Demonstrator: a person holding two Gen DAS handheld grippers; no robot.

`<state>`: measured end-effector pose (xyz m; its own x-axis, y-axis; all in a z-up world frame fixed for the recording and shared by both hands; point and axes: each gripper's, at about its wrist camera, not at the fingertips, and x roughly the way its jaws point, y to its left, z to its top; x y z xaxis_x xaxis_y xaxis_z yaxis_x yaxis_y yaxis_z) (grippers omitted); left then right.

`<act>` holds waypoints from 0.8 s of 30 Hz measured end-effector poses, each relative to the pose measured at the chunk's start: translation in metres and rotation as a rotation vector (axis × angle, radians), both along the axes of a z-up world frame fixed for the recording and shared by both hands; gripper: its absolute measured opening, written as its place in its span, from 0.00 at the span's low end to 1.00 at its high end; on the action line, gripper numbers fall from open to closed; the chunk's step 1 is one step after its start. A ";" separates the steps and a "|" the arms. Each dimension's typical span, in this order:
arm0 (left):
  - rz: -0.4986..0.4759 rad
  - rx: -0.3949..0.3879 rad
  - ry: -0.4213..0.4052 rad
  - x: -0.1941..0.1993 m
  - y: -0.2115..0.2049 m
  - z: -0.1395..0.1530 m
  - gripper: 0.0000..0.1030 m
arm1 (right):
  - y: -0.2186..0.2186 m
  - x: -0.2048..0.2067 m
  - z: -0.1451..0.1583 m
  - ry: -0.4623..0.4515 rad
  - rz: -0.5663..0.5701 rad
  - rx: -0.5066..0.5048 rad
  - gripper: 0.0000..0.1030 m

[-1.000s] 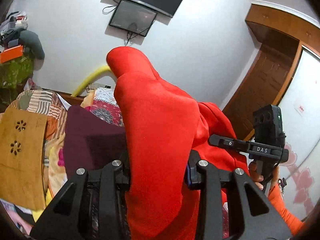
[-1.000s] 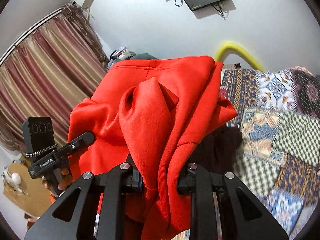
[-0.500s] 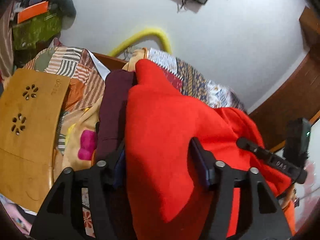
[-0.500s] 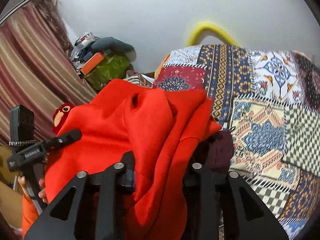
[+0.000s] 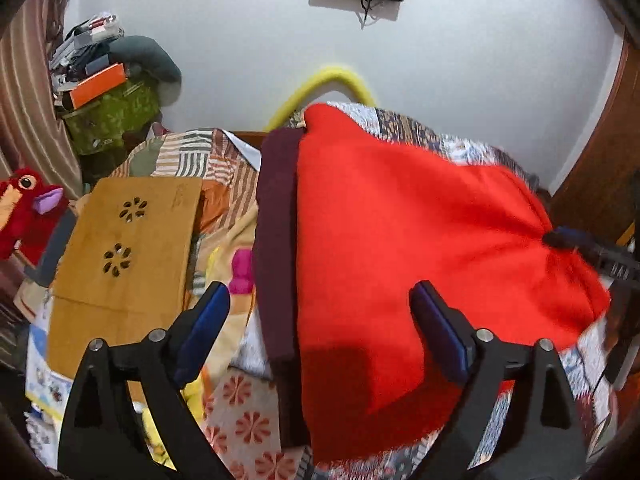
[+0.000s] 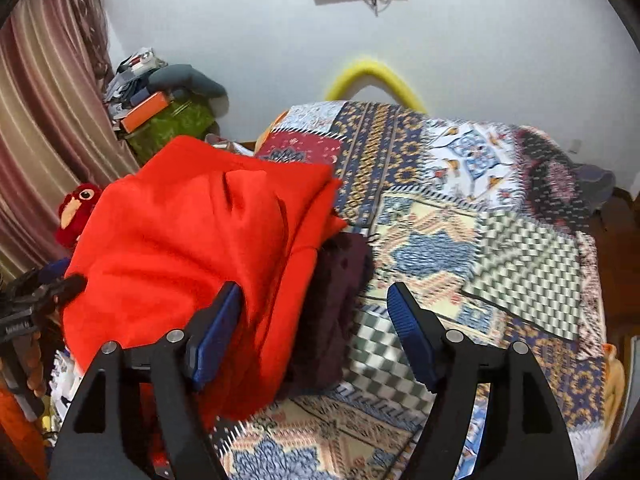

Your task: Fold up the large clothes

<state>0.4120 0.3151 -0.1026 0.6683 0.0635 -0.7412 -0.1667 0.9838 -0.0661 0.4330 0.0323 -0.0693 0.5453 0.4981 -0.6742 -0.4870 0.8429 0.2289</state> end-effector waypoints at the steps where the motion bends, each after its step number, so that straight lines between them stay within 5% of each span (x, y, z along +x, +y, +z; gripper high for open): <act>1: -0.004 0.039 0.001 -0.008 -0.007 0.000 0.90 | -0.004 -0.004 0.003 -0.022 -0.015 -0.014 0.69; 11: 0.000 0.243 -0.033 -0.072 -0.052 0.041 0.90 | -0.037 -0.089 0.071 -0.206 0.016 -0.005 0.70; 24: -0.007 0.289 -0.500 -0.240 -0.142 0.168 0.90 | -0.085 -0.254 0.146 -0.564 0.032 0.220 0.69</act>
<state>0.1724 0.1733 0.0652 0.9341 0.2109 -0.2879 -0.1778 0.9745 0.1368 0.1789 -0.0530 0.0762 0.7710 0.6151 -0.1651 -0.6082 0.7880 0.0957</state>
